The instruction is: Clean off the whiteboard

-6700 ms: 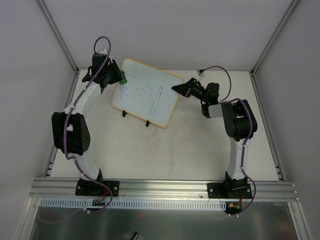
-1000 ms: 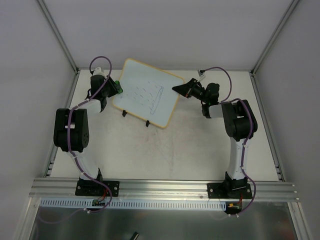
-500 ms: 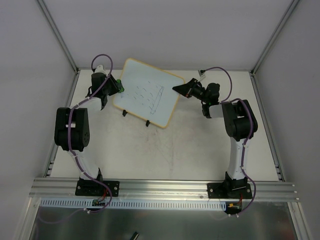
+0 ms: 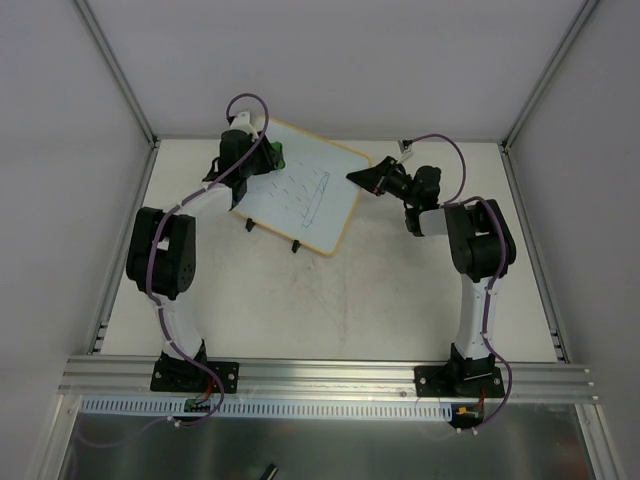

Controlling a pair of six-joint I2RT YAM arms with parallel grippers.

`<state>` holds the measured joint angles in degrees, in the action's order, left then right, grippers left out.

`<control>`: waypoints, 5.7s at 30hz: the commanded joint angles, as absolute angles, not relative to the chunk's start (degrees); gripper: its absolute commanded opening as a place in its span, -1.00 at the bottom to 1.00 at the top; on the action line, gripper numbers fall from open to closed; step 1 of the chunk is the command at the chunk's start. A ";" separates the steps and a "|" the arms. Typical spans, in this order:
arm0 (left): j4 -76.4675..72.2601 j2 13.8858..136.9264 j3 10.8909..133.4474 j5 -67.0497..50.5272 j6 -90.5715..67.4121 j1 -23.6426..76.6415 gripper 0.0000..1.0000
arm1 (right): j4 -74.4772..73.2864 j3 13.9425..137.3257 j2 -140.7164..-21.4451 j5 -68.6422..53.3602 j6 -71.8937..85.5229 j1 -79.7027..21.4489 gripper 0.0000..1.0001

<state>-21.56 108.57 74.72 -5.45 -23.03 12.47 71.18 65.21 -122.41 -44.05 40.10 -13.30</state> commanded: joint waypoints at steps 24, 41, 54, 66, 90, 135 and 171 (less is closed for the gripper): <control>-15.64 112.41 84.03 -0.53 -6.06 30.23 -1.00 | 81.83 65.83 -120.94 -46.32 35.33 -13.27 -1.00; -19.86 110.39 74.80 1.93 -17.31 24.88 -1.00 | 82.97 65.92 -121.38 -46.23 36.47 -12.92 -1.00; -22.41 105.21 61.27 2.81 -27.42 14.60 -1.00 | 83.50 65.83 -121.38 -46.23 37.00 -12.75 -1.00; -19.78 104.68 53.36 4.31 -40.86 7.56 -1.00 | 83.76 65.65 -121.38 -46.14 37.09 -12.57 -1.00; -22.41 102.30 44.56 5.19 -53.88 2.55 -1.00 | 84.29 65.74 -121.55 -46.14 37.71 -12.57 -1.00; -19.78 112.76 78.48 0.96 -13.55 31.46 -1.00 | 84.64 65.92 -122.17 -46.32 38.06 -12.66 -1.00; -20.65 107.32 63.73 13.71 -26.89 27.52 -1.00 | 84.99 65.74 -122.26 -46.14 38.58 -12.48 -1.00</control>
<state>-27.49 106.87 67.85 8.25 -21.85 30.30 71.61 65.19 -123.24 -43.72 41.74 -12.29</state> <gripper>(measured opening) 0.288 0.066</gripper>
